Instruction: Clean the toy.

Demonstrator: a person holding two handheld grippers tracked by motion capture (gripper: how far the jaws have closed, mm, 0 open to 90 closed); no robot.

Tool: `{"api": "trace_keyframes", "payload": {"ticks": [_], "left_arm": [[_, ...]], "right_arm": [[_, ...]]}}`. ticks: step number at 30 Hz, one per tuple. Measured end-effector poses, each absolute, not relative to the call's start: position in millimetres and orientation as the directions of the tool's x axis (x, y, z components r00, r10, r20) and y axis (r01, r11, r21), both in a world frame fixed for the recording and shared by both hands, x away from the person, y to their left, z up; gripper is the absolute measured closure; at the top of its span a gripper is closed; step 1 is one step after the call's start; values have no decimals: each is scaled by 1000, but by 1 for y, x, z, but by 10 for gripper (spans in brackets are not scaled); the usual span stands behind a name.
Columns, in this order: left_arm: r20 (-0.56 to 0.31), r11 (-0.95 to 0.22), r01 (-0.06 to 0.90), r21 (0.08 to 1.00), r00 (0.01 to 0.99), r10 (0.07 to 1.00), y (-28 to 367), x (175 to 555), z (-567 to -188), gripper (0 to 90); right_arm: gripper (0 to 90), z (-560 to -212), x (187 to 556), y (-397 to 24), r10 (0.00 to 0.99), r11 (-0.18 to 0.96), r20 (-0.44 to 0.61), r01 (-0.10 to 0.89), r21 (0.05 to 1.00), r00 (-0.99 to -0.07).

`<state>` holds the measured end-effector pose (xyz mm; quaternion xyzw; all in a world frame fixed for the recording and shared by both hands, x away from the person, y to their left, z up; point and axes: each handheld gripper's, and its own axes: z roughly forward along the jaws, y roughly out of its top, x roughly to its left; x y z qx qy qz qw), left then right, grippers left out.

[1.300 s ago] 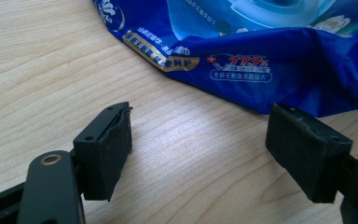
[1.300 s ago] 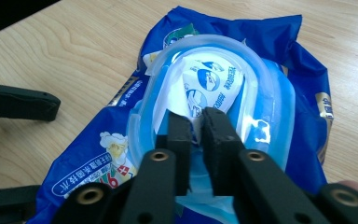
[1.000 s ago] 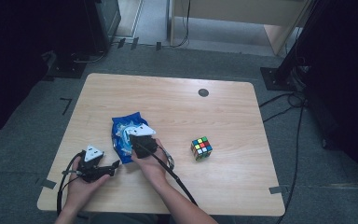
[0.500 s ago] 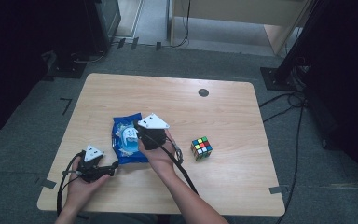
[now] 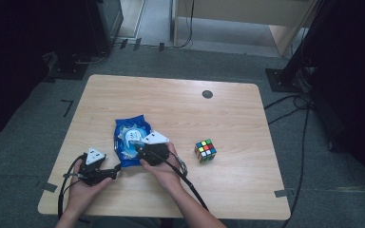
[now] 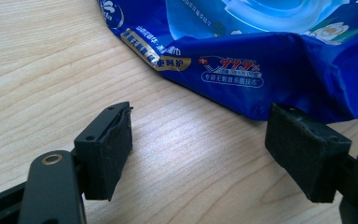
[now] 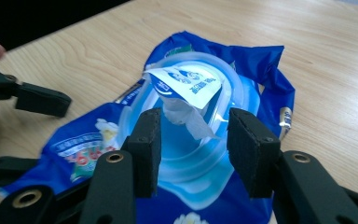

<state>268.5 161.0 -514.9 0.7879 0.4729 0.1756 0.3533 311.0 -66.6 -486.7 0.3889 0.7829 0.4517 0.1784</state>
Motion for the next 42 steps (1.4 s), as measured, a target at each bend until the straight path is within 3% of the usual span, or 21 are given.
{"api": "trace_keyframes", "payload": {"ticks": [4, 12, 17, 22, 29, 35, 38, 42], "left_arm": [[-54, -310, 618, 722, 497, 866, 161, 268, -515, 234], [-89, -286, 581, 762, 531, 843, 166, 264, -511, 231], [-60, -319, 531, 785, 578, 814, 163, 259, -510, 198], [13, -399, 511, 761, 603, 798, 151, 257, -513, 192], [-18, -368, 484, 794, 624, 782, 155, 253, -508, 194], [-10, -370, 377, 849, 712, 702, 146, 239, -491, 218], [-45, -335, 340, 879, 757, 652, 142, 235, -483, 215], [-27, -369, 360, 857, 746, 665, 131, 241, -490, 217]], "right_arm": [[580, -492, 320, -60, 773, 326, 43, 455, 829, -633], [890, -491, 322, -52, 771, 352, 1, 427, 833, -637], [900, -486, 323, -55, 769, 325, 25, 425, 845, -638], [900, -468, 317, -58, 759, 296, 4, 350, 889, -651], [900, -453, 315, -65, 758, 245, 26, 321, 915, -652], [900, -450, 315, -68, 754, 263, 7, 312, 913, -657], [900, -454, 318, -71, 753, 240, 51, 346, 907, -656], [900, -458, 315, -66, 744, 254, 40, 338, 906, -667]]}}
